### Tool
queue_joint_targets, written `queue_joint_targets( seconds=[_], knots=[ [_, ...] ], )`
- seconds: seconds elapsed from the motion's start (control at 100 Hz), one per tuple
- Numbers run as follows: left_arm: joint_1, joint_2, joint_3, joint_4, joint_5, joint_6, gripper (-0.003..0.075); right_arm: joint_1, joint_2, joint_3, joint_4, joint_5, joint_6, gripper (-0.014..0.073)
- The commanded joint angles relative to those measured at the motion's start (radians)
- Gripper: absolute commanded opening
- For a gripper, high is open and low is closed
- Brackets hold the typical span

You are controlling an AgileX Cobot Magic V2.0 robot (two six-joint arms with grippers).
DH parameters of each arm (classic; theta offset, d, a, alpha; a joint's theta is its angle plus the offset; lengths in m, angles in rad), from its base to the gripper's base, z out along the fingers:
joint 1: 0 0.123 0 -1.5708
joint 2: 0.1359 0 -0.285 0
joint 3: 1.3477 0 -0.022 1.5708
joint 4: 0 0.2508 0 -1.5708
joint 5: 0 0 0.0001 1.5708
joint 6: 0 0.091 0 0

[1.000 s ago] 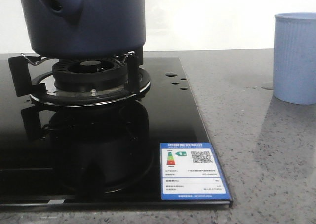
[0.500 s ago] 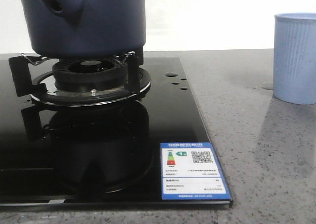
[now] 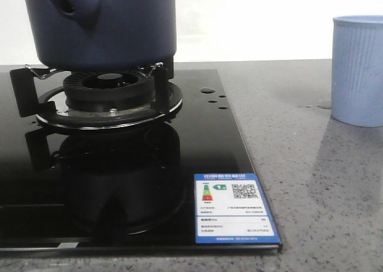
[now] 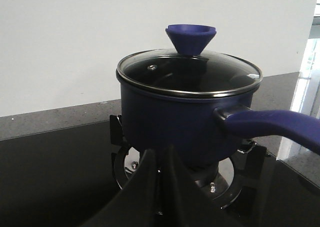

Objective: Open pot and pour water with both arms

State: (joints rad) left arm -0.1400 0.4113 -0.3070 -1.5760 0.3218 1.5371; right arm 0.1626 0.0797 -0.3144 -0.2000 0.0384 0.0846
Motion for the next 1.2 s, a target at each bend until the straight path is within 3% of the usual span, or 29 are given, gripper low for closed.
queue_joint_targets(
  seconds=[0.0,0.23,0.33,0.37,0.43,0.54,0.6,0.64,0.85,0.99,1.19],
  knots=[
    [0.002,0.002,-0.028,-0.035,0.011,-0.009,-0.002,-0.003,0.01,-0.026,0.0,-0.068,-0.002,-0.006],
    [0.002,0.002,-0.028,-0.03,-0.012,-0.004,-0.002,-0.003,0.01,-0.026,0.0,-0.068,-0.002,-0.006],
    [0.004,-0.011,-0.028,0.127,-0.127,-0.042,-0.002,-0.003,0.01,-0.026,0.0,-0.068,-0.002,-0.006],
    [0.007,-0.024,-0.027,0.242,-0.146,-0.16,-0.002,-0.003,0.01,-0.026,0.0,-0.068,-0.002,-0.006],
    [0.015,-0.046,-0.022,0.548,-0.157,-0.418,-0.002,-0.003,0.01,-0.026,0.0,-0.068,-0.002,-0.006],
    [0.019,-0.069,0.005,1.212,-0.149,-1.086,-0.002,-0.003,0.01,-0.026,0.0,-0.068,-0.002,-0.006],
    [0.019,-0.086,0.047,1.45,-0.149,-1.382,-0.002,-0.003,0.01,-0.026,0.0,-0.068,-0.002,-0.006],
    [0.024,-0.102,0.084,1.531,-0.151,-1.463,-0.002,-0.003,0.01,-0.026,0.0,-0.068,-0.002,-0.006],
    [0.069,-0.263,0.271,1.517,-0.158,-1.479,-0.002,-0.003,0.01,-0.026,0.0,-0.068,-0.002,-0.006],
    [0.111,-0.374,0.318,1.52,-0.051,-1.479,-0.002,-0.003,0.01,-0.026,0.0,-0.068,-0.002,-0.006],
    [0.168,-0.439,0.338,1.52,-0.035,-1.479,-0.002,-0.003,0.01,-0.026,0.0,-0.068,-0.002,-0.006]
  ],
)
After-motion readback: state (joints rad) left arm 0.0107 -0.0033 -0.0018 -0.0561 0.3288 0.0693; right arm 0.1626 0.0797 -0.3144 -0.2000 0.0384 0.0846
